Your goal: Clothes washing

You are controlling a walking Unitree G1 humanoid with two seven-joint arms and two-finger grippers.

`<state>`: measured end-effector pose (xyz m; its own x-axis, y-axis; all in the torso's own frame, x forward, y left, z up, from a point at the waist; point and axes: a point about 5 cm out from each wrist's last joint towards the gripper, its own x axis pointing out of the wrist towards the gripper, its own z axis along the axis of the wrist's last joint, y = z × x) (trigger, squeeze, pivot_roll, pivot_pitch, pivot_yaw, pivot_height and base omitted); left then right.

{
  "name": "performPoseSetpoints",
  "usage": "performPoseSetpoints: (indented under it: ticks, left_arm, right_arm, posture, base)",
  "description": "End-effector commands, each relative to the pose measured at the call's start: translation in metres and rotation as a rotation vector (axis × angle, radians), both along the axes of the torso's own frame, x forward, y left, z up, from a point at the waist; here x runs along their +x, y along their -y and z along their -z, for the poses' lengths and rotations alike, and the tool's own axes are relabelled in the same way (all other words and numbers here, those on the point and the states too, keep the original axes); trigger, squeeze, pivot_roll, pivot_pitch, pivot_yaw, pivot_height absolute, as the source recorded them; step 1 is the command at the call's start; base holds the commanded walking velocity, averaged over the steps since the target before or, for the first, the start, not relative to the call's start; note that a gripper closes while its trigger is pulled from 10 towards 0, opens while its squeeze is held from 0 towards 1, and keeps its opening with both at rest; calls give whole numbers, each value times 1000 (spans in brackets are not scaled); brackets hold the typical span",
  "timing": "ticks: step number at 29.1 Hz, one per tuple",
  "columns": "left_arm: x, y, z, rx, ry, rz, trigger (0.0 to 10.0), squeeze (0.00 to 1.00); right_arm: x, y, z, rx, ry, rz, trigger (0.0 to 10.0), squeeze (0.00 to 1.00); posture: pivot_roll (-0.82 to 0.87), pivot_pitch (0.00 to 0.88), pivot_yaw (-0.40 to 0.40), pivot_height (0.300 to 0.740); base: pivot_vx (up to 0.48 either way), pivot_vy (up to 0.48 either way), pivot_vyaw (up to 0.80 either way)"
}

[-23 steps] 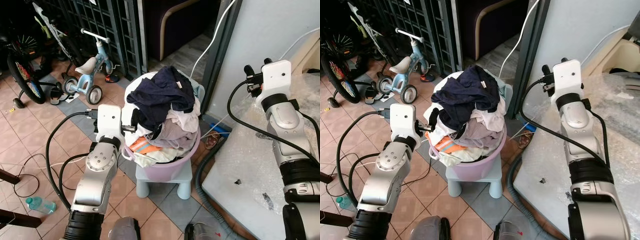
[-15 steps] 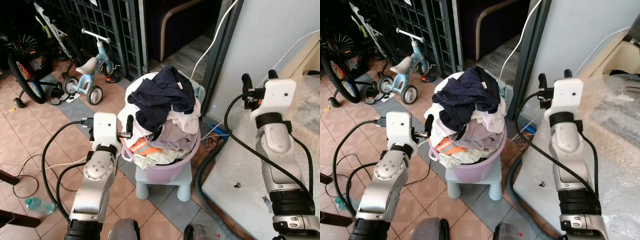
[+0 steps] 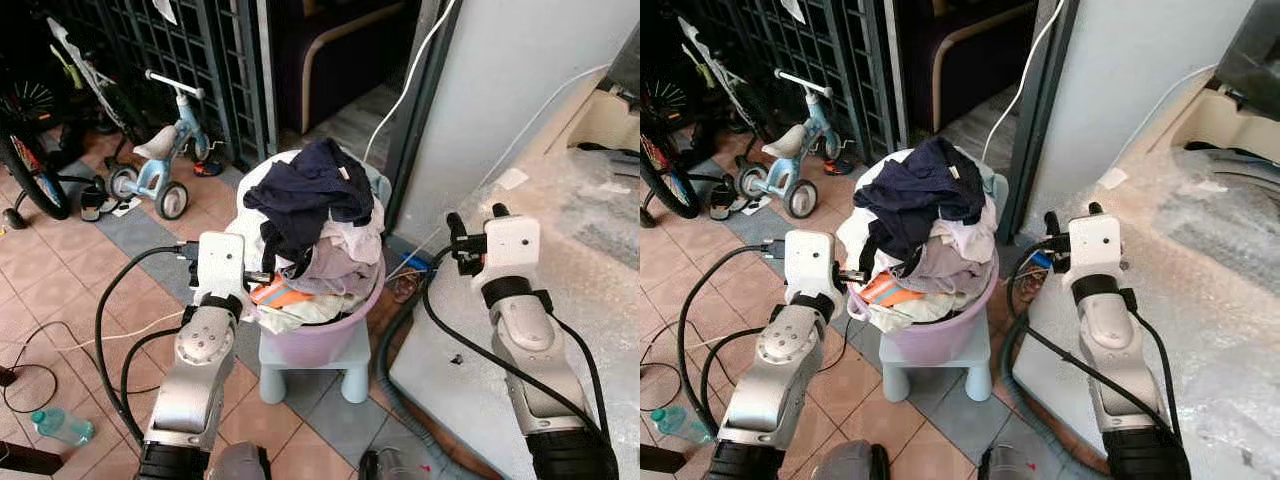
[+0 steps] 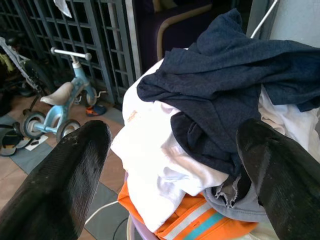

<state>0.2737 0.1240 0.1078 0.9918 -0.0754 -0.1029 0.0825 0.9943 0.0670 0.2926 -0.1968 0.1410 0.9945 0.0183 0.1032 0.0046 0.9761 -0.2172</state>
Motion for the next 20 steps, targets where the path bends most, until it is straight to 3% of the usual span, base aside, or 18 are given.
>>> performPoseSetpoints:
  ticks: [1,12,20]
  left_arm:
    - [-1,-5,-2,8,7,-13,10000,0]
    - [-3,0,4,2,-11,18,10000,0]
    - [-4,-4,4,-12,-11,-17,10000,0]
  right_arm:
    - [4,6,3,24,-52,11,10000,0]
    - [-9,-19,15,0,-140,-223,10000,0]
    - [-3,-10,14,91,-147,-72,10000,0]
  posture:
    - [47,0,3,740]
    - [12,0,10,740]
    - [19,0,6,740]
  base:
    - [-345,0,0]
    - [-334,0,0]
    - [0,0,0]
